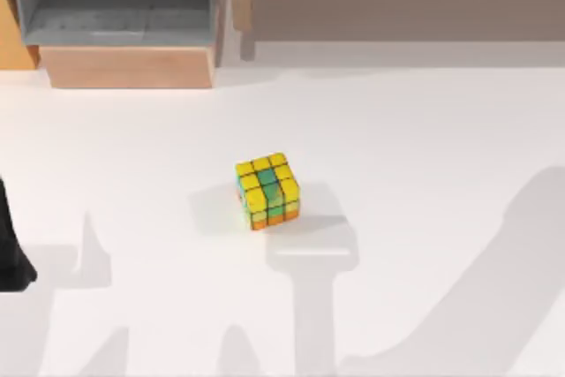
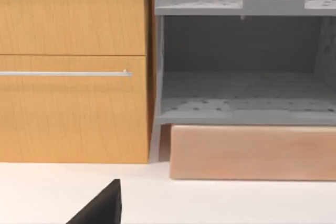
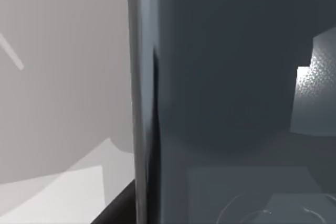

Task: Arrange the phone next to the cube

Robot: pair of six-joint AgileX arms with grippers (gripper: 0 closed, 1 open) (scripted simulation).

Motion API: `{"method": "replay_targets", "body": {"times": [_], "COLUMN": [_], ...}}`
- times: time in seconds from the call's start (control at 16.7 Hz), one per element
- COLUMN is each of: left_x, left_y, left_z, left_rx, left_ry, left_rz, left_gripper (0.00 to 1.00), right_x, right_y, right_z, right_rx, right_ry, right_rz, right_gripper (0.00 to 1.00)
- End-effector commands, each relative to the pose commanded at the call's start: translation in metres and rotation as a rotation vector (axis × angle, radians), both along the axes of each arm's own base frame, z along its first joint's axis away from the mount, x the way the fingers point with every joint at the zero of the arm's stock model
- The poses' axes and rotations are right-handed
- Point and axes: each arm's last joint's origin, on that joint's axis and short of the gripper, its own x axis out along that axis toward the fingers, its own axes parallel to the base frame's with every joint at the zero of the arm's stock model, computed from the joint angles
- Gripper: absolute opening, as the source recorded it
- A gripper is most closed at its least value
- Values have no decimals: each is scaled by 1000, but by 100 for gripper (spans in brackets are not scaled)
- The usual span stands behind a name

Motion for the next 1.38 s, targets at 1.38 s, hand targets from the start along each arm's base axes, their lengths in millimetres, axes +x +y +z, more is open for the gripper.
{"method": "replay_targets", "body": {"times": [1.38], "left_x": [0], "left_y": [0], "left_z": [0], "left_rx": [0], "left_ry": [0], "left_rz": [0], "left_gripper": [100], "right_x": [24], "right_y": [272], "right_z": [36], "right_rx": [18], "right_ry": [39], "right_rz": [-395], "right_gripper": [0]}}
